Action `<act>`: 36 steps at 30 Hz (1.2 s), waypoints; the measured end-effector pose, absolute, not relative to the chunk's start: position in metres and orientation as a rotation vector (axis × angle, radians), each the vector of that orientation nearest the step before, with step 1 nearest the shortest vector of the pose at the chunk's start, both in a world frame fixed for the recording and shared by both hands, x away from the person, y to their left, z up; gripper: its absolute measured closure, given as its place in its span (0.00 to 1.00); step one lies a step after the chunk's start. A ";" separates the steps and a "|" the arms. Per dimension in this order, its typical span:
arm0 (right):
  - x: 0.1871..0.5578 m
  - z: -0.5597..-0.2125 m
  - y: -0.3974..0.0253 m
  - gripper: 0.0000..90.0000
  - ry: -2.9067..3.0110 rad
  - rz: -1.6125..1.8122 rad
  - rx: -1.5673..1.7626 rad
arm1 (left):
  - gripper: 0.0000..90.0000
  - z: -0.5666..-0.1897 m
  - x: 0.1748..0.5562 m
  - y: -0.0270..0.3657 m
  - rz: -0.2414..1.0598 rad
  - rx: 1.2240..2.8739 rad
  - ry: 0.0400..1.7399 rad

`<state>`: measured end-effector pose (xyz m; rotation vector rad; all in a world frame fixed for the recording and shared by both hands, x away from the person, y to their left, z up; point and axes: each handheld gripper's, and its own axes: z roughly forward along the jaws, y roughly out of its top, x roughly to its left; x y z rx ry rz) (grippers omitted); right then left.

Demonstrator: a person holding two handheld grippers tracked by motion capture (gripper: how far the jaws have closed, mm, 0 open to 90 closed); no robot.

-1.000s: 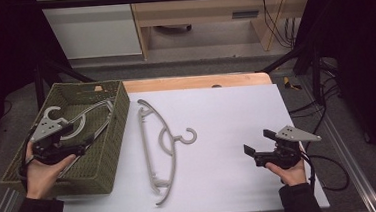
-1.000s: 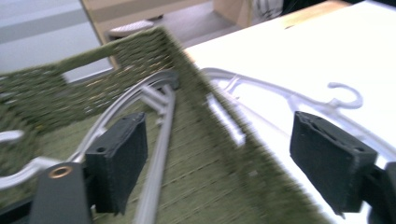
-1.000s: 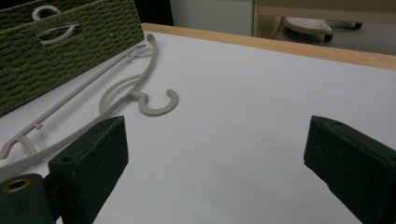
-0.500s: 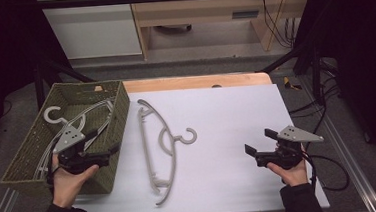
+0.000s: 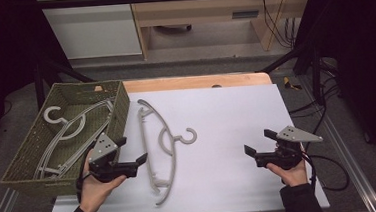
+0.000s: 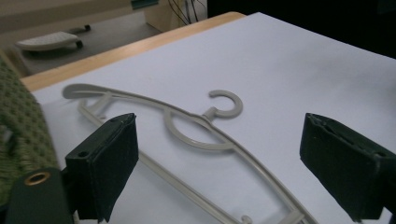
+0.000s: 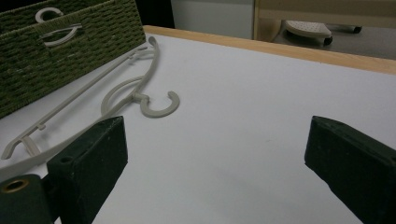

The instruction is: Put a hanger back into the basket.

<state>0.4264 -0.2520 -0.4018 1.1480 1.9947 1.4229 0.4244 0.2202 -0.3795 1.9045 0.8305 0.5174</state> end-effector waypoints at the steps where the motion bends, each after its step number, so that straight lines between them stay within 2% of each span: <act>1: 0.426 -0.402 -0.252 0.07 1.996 1.422 1.148 | 0.13 -0.382 0.424 0.217 0.521 1.914 0.830; 12: 0.426 -0.403 -0.251 0.07 2.005 1.424 1.144 | 0.15 -0.419 0.429 0.180 0.436 2.047 0.835; 19: 0.427 -0.403 -0.249 0.07 2.007 1.425 1.145 | 0.21 -0.438 0.431 0.163 0.390 2.124 0.843; 30: 0.428 -0.406 -0.245 0.07 2.025 1.412 1.142 | 0.41 -0.464 0.437 0.140 0.284 2.229 0.891; 36: 0.428 -0.405 -0.246 0.07 2.015 1.420 1.147 | 0.52 -0.470 0.436 0.134 0.288 2.262 0.903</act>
